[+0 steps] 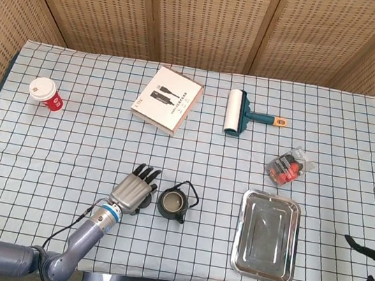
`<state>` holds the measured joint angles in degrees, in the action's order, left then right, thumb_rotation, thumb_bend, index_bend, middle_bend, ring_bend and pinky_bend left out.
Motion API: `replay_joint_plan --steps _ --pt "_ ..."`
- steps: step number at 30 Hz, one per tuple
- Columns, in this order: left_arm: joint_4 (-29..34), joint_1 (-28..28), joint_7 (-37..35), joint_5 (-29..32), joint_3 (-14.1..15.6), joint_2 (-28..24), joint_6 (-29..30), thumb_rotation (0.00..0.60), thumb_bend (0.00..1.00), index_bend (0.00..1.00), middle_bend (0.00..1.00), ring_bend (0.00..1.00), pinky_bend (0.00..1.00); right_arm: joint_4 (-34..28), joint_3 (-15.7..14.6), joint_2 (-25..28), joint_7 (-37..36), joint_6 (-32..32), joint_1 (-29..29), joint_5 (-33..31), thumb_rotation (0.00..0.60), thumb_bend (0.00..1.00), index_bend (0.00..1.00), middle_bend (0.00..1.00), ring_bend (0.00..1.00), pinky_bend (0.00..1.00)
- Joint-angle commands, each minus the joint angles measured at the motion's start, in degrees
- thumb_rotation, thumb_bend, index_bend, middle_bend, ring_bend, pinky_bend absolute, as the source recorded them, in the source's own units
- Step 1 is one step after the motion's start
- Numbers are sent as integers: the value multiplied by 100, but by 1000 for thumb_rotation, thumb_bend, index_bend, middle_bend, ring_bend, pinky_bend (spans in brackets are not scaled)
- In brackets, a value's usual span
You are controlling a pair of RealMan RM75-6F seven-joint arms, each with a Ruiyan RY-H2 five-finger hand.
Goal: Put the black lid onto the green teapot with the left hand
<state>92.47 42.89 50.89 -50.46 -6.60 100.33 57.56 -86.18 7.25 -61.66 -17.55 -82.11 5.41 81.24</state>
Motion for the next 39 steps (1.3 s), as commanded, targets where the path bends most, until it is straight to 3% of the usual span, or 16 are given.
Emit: replay_joint_plan --steps 1,23,39 --pt "-8 18 -13 18 13 -4 21 600 196 350 0 0 0 3 4 -2 -6 -7 -2 3 600 63 0 0 0 0" --pt "80 83 -283 1 205 -138 229 600 248 462 0 0 0 2 23 6 -43 -73 -33 20 600 63 0 0 0 0" --pt "998 71 -497 -577 149 -805 543 600 248 467 0 0 0 -20 23 8 -13 -77 -40 21 600 63 0 0 0 0"
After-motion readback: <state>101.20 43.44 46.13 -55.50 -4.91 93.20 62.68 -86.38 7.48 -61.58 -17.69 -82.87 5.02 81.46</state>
